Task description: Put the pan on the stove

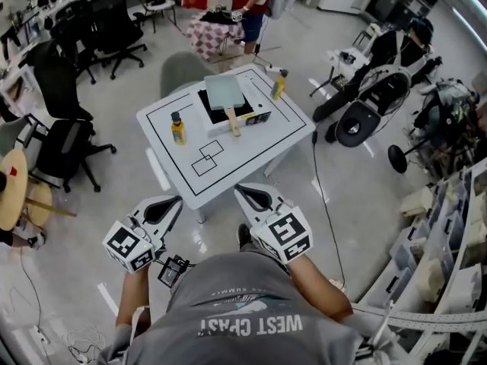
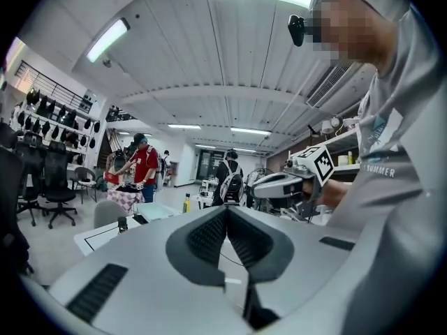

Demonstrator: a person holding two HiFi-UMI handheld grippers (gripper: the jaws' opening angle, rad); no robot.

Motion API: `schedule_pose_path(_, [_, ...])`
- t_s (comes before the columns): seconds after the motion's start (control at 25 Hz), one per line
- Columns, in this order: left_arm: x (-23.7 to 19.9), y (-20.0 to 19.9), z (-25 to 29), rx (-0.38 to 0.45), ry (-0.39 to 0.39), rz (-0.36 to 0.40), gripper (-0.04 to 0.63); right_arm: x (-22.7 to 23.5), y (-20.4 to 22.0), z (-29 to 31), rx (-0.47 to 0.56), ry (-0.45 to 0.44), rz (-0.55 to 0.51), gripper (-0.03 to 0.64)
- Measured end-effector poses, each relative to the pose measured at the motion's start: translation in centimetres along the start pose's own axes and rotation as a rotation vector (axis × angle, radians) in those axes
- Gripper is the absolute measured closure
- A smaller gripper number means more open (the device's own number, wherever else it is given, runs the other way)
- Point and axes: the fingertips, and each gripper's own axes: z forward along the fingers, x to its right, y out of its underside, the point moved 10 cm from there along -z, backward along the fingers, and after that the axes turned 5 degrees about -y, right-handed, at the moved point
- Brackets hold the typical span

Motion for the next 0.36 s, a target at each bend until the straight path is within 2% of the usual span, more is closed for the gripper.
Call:
schedule_pose_path(0.2, [1.2, 0.1, -0.5, 0.022, 0.054, -0.009, 0.595, -1.6, -0.1, -0.7, -0.001, 0.034, -0.006, 0.609])
schedule_pose_path(0.36, [2.3, 0.3, -1.5, 0.009, 0.076, -0.008, 0.595, -3.2, -0.2, -1.3, -0.005, 0.039, 0.000, 0.609])
